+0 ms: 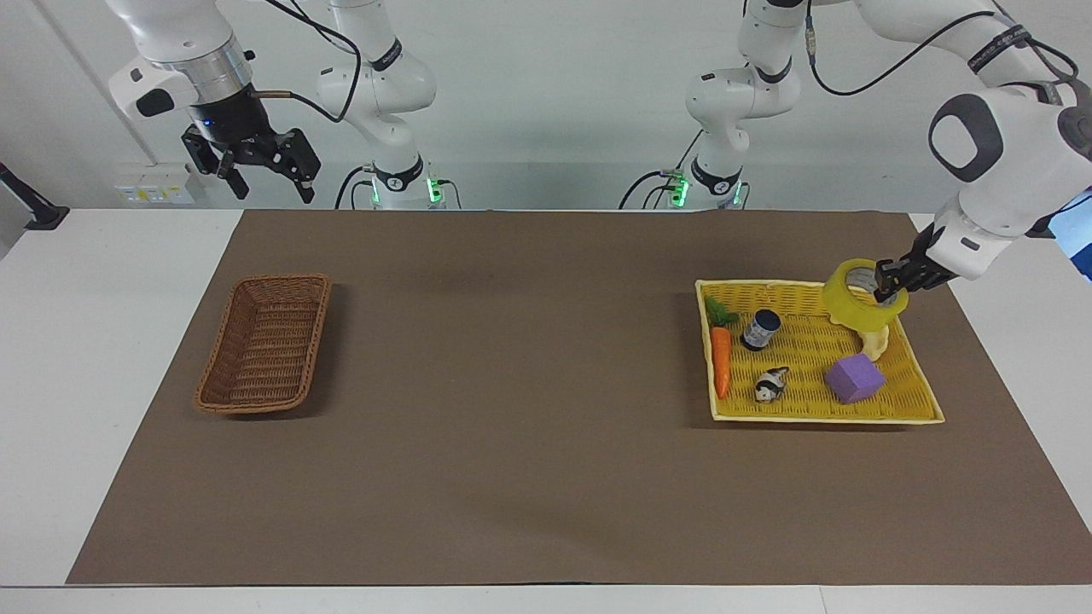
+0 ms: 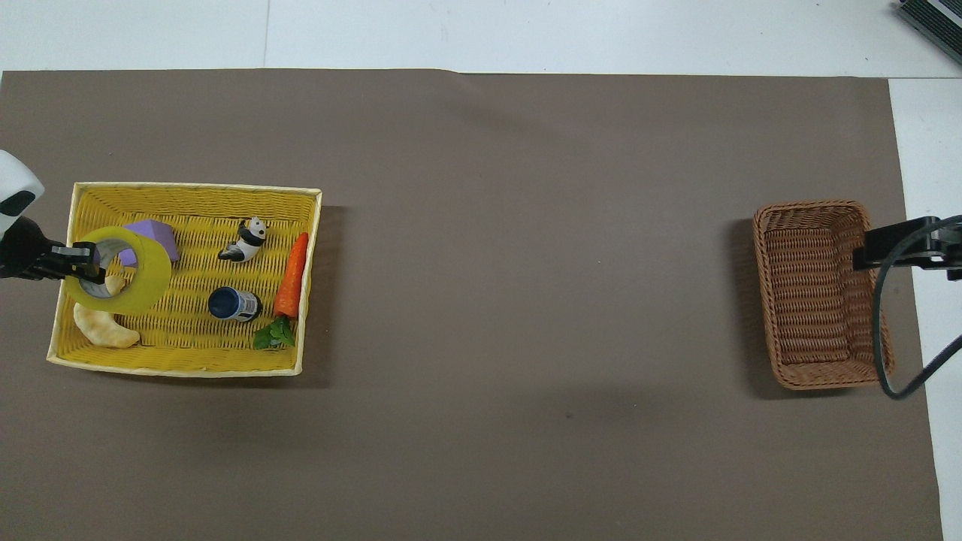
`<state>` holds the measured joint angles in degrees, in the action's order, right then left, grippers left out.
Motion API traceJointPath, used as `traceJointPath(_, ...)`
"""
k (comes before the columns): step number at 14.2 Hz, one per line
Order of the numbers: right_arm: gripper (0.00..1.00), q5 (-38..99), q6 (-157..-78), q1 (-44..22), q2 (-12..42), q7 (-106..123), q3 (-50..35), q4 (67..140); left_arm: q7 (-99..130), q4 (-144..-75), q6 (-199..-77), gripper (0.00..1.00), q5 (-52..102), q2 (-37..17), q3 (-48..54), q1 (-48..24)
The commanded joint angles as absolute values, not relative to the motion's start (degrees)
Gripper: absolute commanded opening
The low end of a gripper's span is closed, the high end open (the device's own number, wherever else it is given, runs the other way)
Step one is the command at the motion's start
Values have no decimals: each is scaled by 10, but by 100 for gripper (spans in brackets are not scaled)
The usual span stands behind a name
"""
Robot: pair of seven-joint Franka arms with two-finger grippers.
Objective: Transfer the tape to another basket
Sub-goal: 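Grasp the yellow tape roll by its rim with the left gripper, then lift the tape with the left gripper while the right gripper reaches toward it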
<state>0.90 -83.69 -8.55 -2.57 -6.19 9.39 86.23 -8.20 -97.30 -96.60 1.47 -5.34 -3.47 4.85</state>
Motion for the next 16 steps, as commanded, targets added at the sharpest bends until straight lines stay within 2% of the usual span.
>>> traceJointPath(1, 100, 16, -842, -76, -30, -47, 91, 867, -57, -943, -924, 0, 14, -57, -36, 25)
traceJointPath(11, 100, 7, -852, -76, -31, -24, 97, 872, 180, -951, -938, 0, 58, -53, -30, -144)
traceJointPath(16, 100, 8, -853, -77, -31, -7, 96, 873, 299, -952, -987, 0, 89, -50, -30, -230)
